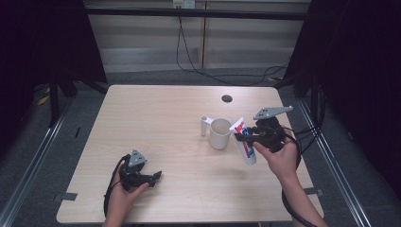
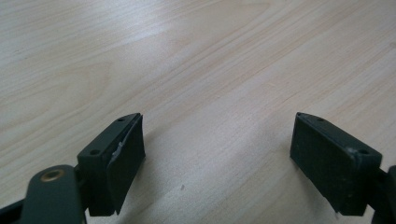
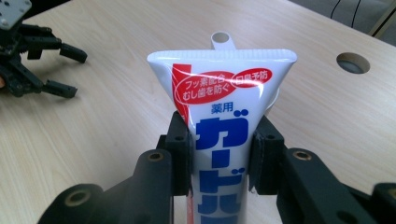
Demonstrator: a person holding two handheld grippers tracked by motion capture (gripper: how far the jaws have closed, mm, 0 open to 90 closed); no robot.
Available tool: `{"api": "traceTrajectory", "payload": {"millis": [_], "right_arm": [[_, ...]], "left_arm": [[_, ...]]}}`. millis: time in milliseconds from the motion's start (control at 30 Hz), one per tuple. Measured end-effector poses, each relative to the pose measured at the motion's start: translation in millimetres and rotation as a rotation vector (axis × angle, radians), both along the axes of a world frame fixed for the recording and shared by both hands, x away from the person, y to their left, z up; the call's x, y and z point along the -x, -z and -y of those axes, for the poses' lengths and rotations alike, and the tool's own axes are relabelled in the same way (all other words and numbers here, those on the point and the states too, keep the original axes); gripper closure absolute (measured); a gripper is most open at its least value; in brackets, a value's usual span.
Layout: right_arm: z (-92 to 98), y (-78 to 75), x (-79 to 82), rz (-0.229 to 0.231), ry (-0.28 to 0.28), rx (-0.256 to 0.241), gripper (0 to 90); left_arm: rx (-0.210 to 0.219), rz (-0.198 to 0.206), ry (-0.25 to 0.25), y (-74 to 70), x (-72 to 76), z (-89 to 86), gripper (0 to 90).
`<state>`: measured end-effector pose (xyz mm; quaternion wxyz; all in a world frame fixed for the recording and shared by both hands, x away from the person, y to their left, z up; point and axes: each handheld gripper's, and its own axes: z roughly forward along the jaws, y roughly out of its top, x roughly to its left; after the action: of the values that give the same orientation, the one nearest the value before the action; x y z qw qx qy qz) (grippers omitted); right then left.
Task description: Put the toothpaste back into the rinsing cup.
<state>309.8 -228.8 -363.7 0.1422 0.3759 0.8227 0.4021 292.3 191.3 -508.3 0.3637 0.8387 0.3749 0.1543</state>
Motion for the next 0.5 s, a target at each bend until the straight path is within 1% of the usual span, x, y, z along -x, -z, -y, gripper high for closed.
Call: {"api": "traceTrajectory", "payload": {"millis": [33, 67, 133, 167, 200, 233, 333, 433, 500], "right_arm": [[0.6, -1.0, -0.3, 0.001, -0.001, -0.011, 66.4], [1.7, -2.7, -0.2, 0.014, 0.005, -0.021, 66.3], [2.2, -3.5, -0.3, 0.02, 0.006, -0.021, 66.3], [3.6, -4.8, -0.7, 0.028, 0.011, -0.037, 66.3], [3.6, -4.8, -0.7, 0.028, 0.011, -0.037, 66.3], [4.6, -6.2, -1.3, 0.034, 0.013, -0.05, 66.2], [4.9, -7.5, -2.1, 0.041, 0.018, -0.049, 66.2], [6.6, -10.1, -3.9, 0.043, 0.023, -0.069, 66.2], [6.7, -10.9, -4.1, 0.046, 0.025, -0.072, 66.2]], "left_arm": [[0.0, 0.0, 0.0, 0.0, 0.0, 0.0, 17.6], [-0.001, 0.0, 0.0, 0.0, 0.0, 0.0, 17.6], [0.0, 0.0, 0.0, 0.0, 0.0, 0.0, 17.6], [-0.001, 0.0, 0.0, 0.0, 0.0, 0.0, 17.5], [-0.001, 0.0, 0.0, 0.0, 0.0, 0.0, 17.5], [-0.001, 0.001, 0.0, 0.0, 0.0, 0.0, 17.5], [-0.001, 0.0, 0.0, 0.0, 0.0, 0.0, 17.5], [-0.001, 0.001, 0.0, 0.0, 0.0, 0.0, 17.5], [-0.001, 0.0, 0.0, 0.0, 0.0, 0.0, 17.5]]}}
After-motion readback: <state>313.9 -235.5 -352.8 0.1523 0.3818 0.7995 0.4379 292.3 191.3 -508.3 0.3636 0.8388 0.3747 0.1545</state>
